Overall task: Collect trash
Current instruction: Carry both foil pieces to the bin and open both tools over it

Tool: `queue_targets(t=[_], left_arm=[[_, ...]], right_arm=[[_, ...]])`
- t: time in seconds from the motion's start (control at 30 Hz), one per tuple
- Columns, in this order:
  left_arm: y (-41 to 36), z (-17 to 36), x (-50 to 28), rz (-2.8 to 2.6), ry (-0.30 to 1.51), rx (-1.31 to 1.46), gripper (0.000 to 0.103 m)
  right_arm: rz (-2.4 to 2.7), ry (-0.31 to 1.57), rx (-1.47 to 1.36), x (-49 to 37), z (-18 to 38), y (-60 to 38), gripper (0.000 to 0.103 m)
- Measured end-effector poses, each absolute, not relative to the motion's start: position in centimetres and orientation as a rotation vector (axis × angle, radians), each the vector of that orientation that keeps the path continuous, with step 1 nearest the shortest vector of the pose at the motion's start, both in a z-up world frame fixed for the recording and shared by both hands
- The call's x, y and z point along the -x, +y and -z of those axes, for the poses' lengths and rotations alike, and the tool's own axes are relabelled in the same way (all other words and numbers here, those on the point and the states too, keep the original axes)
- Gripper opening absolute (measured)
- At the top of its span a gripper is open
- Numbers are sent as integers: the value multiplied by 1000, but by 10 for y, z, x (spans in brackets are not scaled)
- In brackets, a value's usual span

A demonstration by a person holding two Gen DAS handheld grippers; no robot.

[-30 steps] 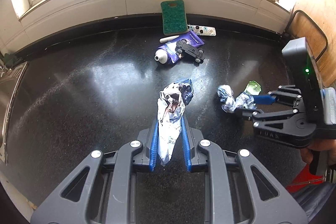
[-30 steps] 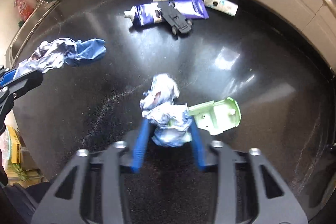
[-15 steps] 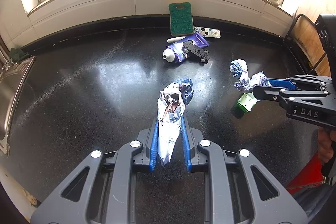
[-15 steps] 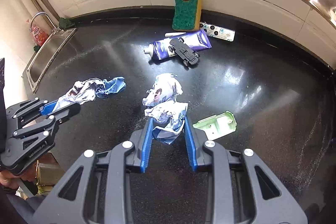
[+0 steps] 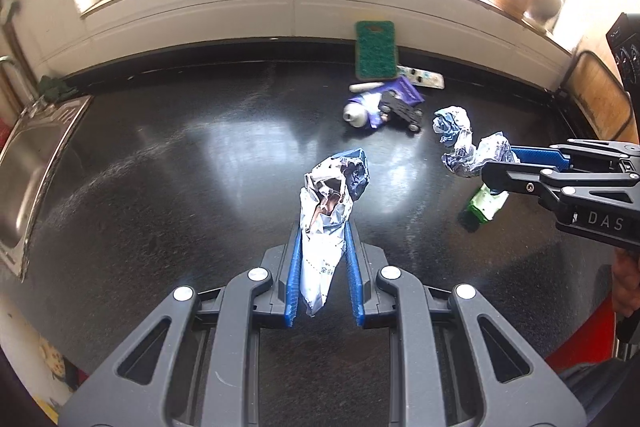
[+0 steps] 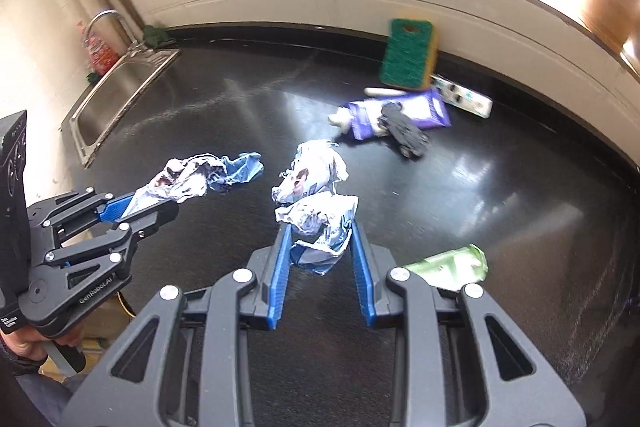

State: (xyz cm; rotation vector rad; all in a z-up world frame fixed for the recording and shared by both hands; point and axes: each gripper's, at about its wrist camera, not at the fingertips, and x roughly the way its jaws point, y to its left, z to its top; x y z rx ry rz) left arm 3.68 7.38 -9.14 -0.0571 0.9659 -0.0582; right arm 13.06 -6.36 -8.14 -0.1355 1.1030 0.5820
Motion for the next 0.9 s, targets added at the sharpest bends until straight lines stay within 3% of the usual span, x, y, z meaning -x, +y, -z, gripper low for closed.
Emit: queue_targets(t=[0.37, 0.9], left_arm=[[196, 86, 52, -309, 938, 215, 20], [324, 135, 239, -832, 947, 536, 20]], right_arm=[[-950, 1079, 318, -96, 74, 100, 30], [-1514, 1089, 688, 80, 113, 327, 30]])
